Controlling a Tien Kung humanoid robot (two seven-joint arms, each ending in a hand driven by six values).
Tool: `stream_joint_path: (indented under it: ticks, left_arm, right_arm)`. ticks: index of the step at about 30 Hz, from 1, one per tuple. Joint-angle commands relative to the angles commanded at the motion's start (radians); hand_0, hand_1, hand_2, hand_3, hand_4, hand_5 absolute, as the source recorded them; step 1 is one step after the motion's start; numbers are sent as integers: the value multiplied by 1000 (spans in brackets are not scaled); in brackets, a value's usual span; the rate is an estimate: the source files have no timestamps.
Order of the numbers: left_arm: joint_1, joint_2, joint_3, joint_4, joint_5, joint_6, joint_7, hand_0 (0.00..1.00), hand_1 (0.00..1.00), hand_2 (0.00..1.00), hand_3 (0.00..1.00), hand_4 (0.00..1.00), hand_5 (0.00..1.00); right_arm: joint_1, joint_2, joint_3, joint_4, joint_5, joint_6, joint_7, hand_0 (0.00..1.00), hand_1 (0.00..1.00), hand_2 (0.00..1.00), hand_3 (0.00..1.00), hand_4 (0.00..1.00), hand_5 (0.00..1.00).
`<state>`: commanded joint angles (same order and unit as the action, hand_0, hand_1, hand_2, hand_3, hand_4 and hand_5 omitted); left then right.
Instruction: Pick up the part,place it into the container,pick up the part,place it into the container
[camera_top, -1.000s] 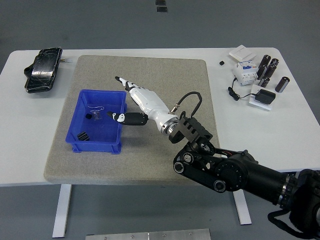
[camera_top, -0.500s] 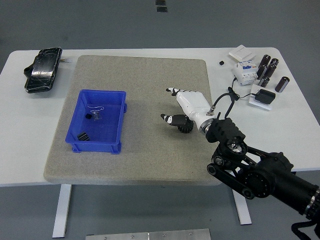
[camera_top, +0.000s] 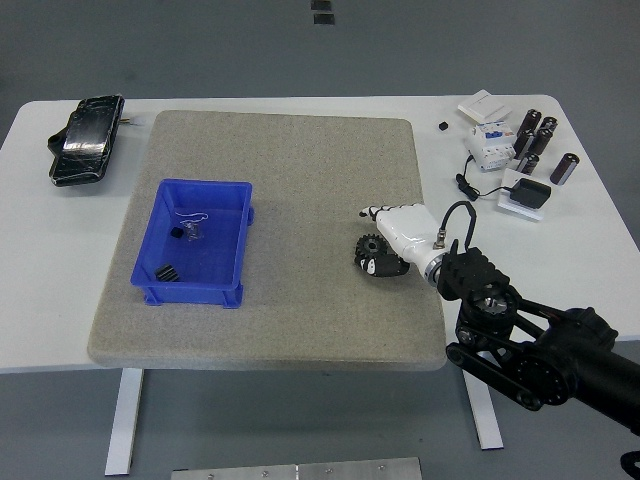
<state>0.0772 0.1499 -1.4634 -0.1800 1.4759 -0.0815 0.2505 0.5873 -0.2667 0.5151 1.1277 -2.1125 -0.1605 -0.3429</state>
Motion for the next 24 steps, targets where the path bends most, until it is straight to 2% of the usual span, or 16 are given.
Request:
stream_joint_path:
  ticks: [1, 2, 7, 8, 13, 14, 19, 20, 24]
  left_arm:
    - [0, 0, 0, 0, 1, 0, 0, 676, 648, 619, 618, 686, 635]
    - [0, 0, 0, 0, 0, 0, -1, 676, 647, 618, 616, 679, 631]
    - [-2, 0, 0, 0, -1, 0, -3, 676, 647, 618, 616, 679, 631]
    - [-2, 0, 0, 0, -1, 0, -4, 675, 646, 617, 614, 678, 631]
    - [-4, -1, 1, 0, -1, 0, -7, 675, 646, 617, 614, 678, 631]
    - [-4, -1, 1, 0, -1, 0, -7, 674, 646, 617, 614, 680, 630]
    - [-4, 0, 2, 0, -4, 0, -9, 674, 646, 617, 614, 680, 630]
    - [-4, 0, 2, 0, -5, 0, -10, 675, 647, 617, 614, 681, 629]
    - [-4, 1, 0, 0, -5, 1, -11, 675, 647, 617, 614, 681, 629]
  right_arm:
    - [-2, -2, -1, -3, 4, 1, 2, 539, 645, 765, 852, 793, 449]
    - [-3, -4, -2, -6, 9, -2, 6, 506, 599, 732, 819, 807, 469]
    - [-4, -8, -10, -14, 33, -25, 25, 506, 599, 732, 819, 807, 469]
    - [-4, -7, -11, -15, 38, -33, 30, 443, 506, 583, 667, 591, 340]
    - [-2, -4, -17, -17, 52, -62, 48, 443, 506, 583, 667, 591, 340]
    - [-2, -4, -18, -18, 54, -66, 50, 410, 458, 471, 617, 596, 215]
    - [-2, -6, -28, -23, 65, -75, 56, 410, 458, 471, 617, 596, 215]
    - [-3, -7, -29, -24, 65, -76, 57, 404, 447, 419, 584, 558, 196]
    - [-3, -8, -35, -26, 66, -82, 61, 404, 447, 419, 584, 558, 196]
